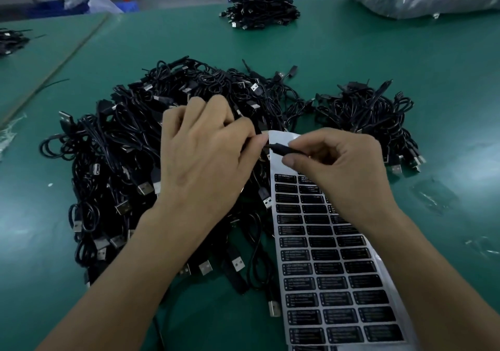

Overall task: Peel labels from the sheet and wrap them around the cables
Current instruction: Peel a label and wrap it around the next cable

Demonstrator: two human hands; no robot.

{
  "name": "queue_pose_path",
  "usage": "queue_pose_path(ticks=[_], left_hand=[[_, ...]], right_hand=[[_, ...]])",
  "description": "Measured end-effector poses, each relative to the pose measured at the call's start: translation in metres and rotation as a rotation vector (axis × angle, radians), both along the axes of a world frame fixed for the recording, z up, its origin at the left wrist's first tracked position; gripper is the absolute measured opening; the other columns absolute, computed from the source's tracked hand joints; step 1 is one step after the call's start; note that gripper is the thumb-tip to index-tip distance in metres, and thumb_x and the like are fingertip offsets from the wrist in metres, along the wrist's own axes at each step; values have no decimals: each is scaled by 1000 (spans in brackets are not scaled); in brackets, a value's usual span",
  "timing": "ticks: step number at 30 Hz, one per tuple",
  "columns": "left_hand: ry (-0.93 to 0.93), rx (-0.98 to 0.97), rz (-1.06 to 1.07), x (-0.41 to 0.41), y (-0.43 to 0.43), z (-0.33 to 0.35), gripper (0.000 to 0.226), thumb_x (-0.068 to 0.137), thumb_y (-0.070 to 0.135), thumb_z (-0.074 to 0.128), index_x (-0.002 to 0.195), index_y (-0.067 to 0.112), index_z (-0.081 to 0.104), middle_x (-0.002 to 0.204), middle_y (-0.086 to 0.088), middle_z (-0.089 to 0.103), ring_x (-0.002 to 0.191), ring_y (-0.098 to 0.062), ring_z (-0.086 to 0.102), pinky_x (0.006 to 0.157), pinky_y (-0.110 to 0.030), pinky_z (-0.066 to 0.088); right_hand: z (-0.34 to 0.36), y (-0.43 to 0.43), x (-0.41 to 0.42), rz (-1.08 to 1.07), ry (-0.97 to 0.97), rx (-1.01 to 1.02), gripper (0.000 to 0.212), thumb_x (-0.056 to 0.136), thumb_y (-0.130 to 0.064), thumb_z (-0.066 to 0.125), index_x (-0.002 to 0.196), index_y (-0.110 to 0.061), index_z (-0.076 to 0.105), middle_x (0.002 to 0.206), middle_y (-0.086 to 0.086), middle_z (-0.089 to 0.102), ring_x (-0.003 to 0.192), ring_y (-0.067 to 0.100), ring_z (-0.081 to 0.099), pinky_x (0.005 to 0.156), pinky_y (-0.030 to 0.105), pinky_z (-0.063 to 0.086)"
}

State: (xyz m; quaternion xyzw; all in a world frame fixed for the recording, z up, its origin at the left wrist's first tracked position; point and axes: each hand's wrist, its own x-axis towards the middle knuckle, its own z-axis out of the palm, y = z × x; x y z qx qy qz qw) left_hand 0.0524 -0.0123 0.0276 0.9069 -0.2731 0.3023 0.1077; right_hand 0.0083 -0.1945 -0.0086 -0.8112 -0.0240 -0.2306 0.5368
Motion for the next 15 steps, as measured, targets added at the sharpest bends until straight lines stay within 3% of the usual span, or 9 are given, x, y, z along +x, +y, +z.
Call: queue_pose_path(ticks=[4, 6, 7, 9, 13, 15], left_hand=[[135, 75, -29, -3, -2, 4, 26, 95, 31, 55, 81, 20, 73, 82, 6, 62, 81, -21, 56, 92, -38, 37], [283, 64, -35, -6, -5, 6, 35, 99, 38, 40, 90, 24, 71, 74, 10, 62, 69, -19, 59, 71, -37, 47], [345, 52, -34, -7, -7, 6, 40, 99, 44, 31, 96, 28, 68, 69, 11, 59, 65, -19, 58, 61, -35, 43], [436, 45, -50, -6, -9, 3, 47, 97, 53, 19, 101, 33, 61, 66, 11, 53, 65, -19, 57, 54, -33, 35], [657, -107, -195, 3, -6, -6, 48, 96, 57, 22, 68, 34, 53, 67, 10, 50, 64, -10, 52, 61, -35, 41], [758, -229, -289, 7, -5, -9, 44, 97, 57, 31, 70, 42, 62, 69, 12, 50, 65, -6, 52, 64, -33, 40]], right_hand=[[-2, -1, 1, 25, -7, -72, 28, 83, -8, 80, 83, -35, 73, 77, -16, 70, 68, 9, 63, 63, 20, 51], [-2, -1, 1, 64, -59, -54, 28, 84, -1, 77, 82, -29, 73, 83, -10, 71, 77, 14, 67, 70, 28, 56], [-2, 0, 1, 91, -92, -39, 28, 84, 3, 75, 82, -25, 73, 86, -6, 72, 81, 16, 69, 74, 30, 57], [-3, 1, 1, 138, -153, -17, 28, 82, 10, 74, 80, -18, 72, 89, 0, 72, 84, 18, 70, 79, 31, 58], [-3, -1, 1, 152, -204, 20, 22, 80, 12, 75, 78, -10, 73, 90, 0, 73, 87, 17, 70, 83, 30, 55], [-3, -3, 0, 110, -214, -7, 22, 80, 10, 75, 77, -12, 73, 91, -1, 74, 90, 17, 70, 85, 31, 55]])
